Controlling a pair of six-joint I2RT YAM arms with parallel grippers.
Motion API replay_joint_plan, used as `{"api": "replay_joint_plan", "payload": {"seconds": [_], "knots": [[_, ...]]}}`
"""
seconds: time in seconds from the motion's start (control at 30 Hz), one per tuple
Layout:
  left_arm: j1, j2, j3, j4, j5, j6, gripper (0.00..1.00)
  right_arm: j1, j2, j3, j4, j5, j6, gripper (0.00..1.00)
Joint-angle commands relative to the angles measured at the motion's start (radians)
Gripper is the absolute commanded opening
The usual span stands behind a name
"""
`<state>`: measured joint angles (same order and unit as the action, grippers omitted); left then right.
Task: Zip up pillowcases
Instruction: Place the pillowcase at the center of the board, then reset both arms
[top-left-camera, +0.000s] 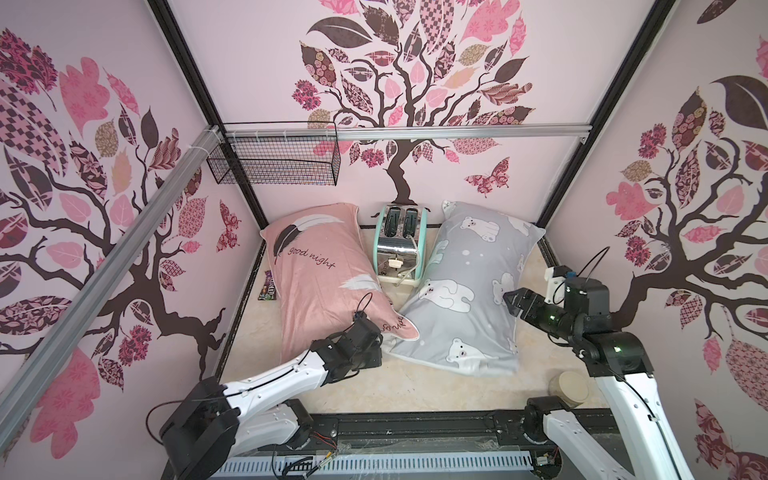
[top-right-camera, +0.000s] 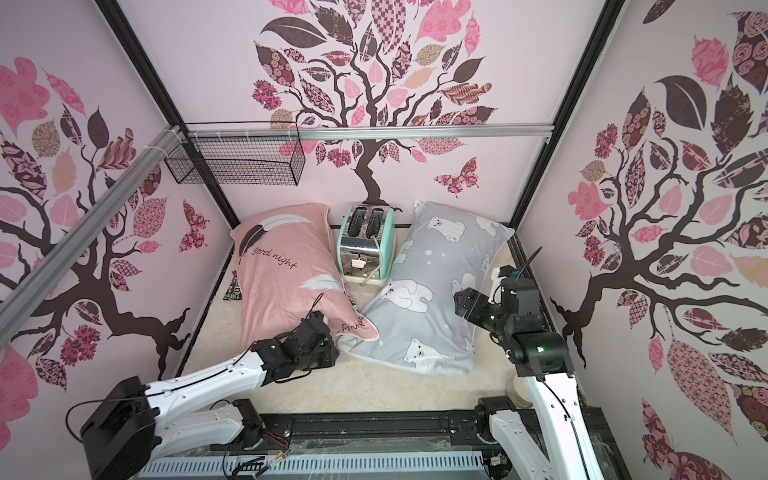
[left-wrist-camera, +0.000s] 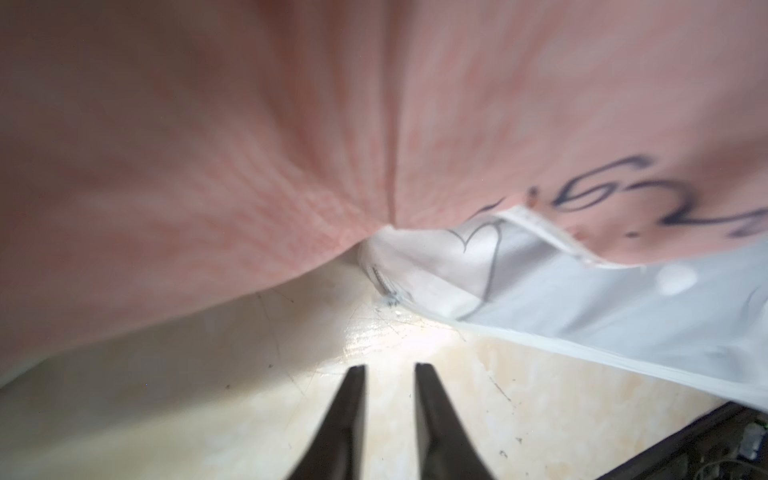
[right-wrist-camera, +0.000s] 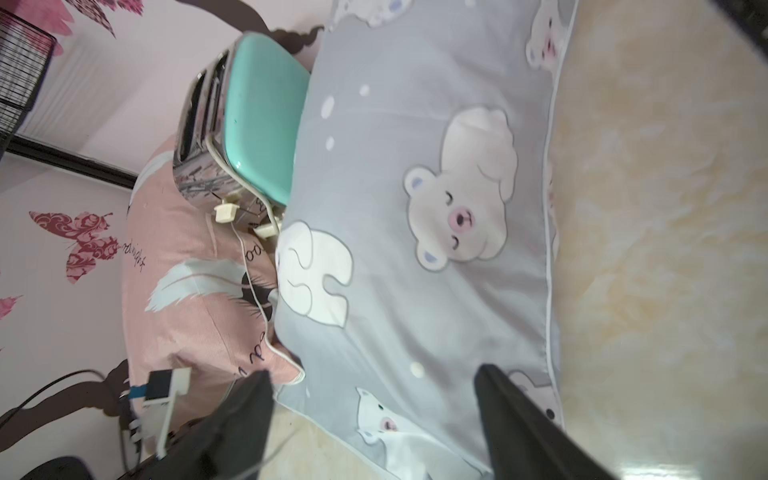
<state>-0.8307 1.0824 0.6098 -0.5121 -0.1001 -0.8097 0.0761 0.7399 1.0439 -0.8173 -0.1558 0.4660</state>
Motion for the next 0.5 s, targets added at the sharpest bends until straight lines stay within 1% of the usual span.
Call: {"api": "replay_joint_plan", "payload": {"seconds": [0.0,0.03,0.1,0.17,0.23,0.27,0.3,0.37,0.4,0.47], "knots": [[0.001,-0.079,0.114,-0.246,-0.155,0.076,0.45,-0.003,0.031,0.053,0.023,0.130,-0.128,1.00],[0.002,-0.095,0.144,-0.284,-0.184,0.088,0.49,-0.003,0.044,0.050,0.053,0.149,-0.144,0.99],[0.002,-0.118,0.217,-0.349,-0.256,0.114,0.62,-0.003,0.082,0.028,0.136,0.206,-0.166,0.99],[0.014,-0.132,0.273,-0.380,-0.316,0.150,0.70,-0.003,0.111,-0.005,0.219,0.263,-0.178,1.00],[0.040,-0.145,0.321,-0.408,-0.386,0.176,0.76,-0.004,0.135,-0.057,0.317,0.362,-0.183,0.99],[0.059,-0.160,0.331,-0.402,-0.437,0.198,0.80,-0.004,0.145,-0.104,0.386,0.435,-0.196,0.99],[0.088,-0.177,0.323,-0.371,-0.500,0.227,0.84,-0.004,0.157,-0.158,0.458,0.527,-0.213,0.99],[0.169,-0.212,0.278,-0.275,-0.590,0.288,0.90,-0.006,0.205,-0.259,0.625,0.597,-0.258,1.00],[0.222,-0.231,0.236,-0.199,-0.629,0.332,0.94,-0.009,0.246,-0.294,0.682,0.607,-0.259,0.99],[0.328,-0.258,0.153,-0.032,-0.684,0.417,0.98,-0.008,0.318,-0.368,0.802,0.582,-0.238,0.99]]}}
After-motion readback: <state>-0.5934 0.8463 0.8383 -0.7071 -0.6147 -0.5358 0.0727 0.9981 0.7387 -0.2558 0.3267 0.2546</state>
